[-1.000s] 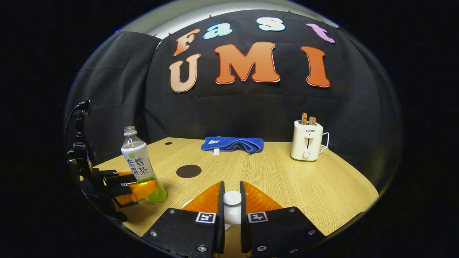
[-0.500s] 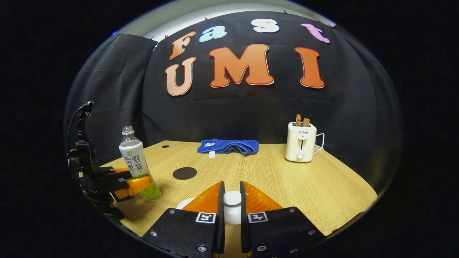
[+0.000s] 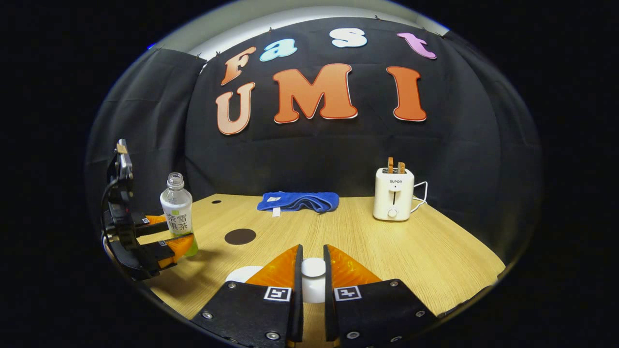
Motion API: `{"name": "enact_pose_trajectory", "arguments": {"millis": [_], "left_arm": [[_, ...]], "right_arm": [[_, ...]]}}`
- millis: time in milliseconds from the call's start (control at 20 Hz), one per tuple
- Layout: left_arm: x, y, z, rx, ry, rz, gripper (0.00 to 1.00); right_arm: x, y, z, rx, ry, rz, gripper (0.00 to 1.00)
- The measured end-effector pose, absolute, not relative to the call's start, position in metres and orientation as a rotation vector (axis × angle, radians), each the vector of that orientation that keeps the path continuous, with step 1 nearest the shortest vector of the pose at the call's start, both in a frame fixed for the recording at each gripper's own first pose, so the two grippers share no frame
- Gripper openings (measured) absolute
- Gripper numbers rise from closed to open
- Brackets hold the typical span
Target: Open the teacup lid with one hand, grasp the water bottle and pour water into the teacup with the other hand; after pouring, place the water bottle on the coaster and then close the teacup lid.
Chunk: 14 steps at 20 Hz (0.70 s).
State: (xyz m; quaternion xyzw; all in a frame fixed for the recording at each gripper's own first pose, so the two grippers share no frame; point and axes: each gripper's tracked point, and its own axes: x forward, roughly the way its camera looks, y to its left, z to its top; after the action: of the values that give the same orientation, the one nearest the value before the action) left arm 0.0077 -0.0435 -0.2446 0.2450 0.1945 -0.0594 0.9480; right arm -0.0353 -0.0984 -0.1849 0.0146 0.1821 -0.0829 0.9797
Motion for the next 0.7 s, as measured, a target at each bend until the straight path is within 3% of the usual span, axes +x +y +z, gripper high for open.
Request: {"name": "enact_pose_trajectory", "arguments": {"millis": [700], "left_arm": [[0.004,-0.069,-0.242,1.049,0.271,-0.225,0.68]], "right_arm": [[-0.054,-0.13,-0.182,0.049,0.351,-0.203,0.18]]}}
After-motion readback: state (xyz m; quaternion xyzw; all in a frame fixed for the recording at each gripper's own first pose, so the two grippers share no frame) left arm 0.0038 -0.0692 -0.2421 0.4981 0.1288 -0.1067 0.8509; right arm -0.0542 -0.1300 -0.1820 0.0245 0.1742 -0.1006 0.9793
